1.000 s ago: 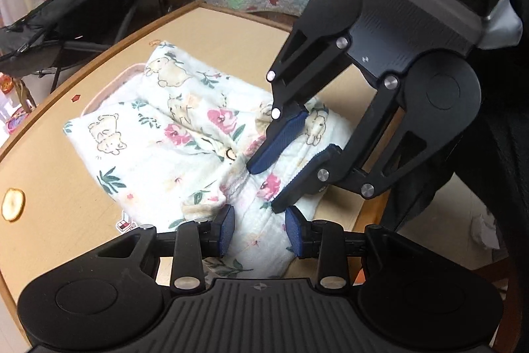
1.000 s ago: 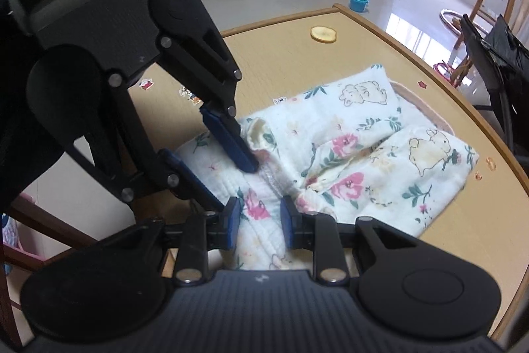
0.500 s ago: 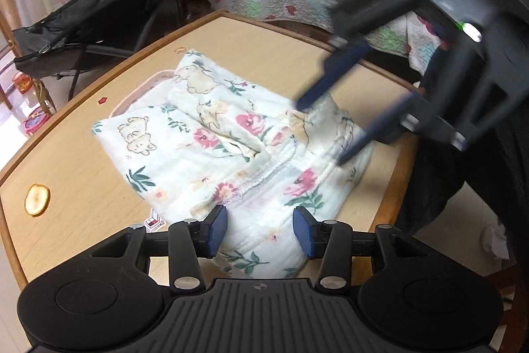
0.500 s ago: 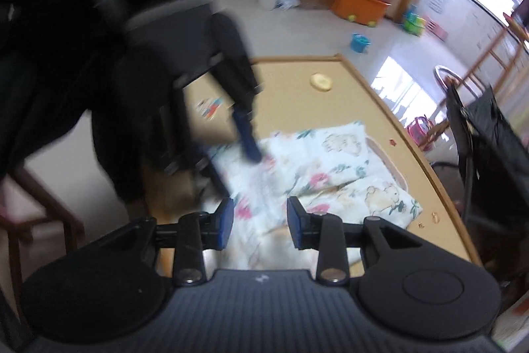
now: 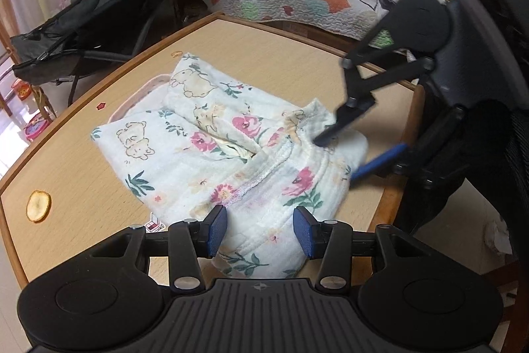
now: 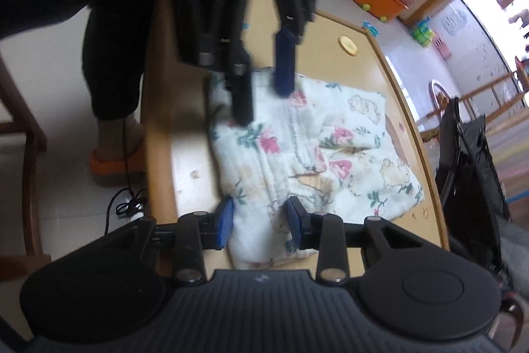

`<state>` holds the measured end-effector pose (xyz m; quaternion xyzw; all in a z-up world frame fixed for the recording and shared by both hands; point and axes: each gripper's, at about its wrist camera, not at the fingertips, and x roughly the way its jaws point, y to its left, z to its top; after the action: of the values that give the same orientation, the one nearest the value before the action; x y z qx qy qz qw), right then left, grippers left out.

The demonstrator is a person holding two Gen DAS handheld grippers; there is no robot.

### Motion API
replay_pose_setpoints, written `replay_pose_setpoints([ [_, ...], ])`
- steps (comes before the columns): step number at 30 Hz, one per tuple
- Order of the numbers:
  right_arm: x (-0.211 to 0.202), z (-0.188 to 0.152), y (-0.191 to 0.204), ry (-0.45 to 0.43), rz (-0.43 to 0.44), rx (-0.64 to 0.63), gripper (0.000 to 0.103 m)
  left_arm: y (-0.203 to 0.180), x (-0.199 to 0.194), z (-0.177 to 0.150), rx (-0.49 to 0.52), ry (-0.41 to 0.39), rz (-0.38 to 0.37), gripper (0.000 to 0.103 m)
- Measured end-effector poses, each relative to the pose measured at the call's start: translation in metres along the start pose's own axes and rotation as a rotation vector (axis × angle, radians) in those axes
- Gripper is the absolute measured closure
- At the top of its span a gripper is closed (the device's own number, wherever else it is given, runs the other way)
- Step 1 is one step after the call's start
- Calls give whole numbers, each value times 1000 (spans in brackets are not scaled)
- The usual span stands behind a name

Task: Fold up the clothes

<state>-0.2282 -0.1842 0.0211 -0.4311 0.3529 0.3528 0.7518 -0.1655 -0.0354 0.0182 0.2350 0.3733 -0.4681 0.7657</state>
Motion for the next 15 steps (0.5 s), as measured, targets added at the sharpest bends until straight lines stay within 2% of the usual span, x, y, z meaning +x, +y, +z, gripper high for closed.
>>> replay_pose_setpoints([
  [6, 4, 3, -23, 19, 65, 84, 69, -2, -16, 0, 66, -43, 28, 55],
  [9, 8, 3, -32, 29, 109, 120, 69, -3, -29, 1, 106, -58, 7, 55],
  [11, 8, 1, -35, 33, 135, 143, 69, -7, -37, 0, 165, -55, -14, 55],
  [15, 13, -3, -44, 38, 187, 192, 69, -22, -43, -8, 325, 1, -29, 54],
])
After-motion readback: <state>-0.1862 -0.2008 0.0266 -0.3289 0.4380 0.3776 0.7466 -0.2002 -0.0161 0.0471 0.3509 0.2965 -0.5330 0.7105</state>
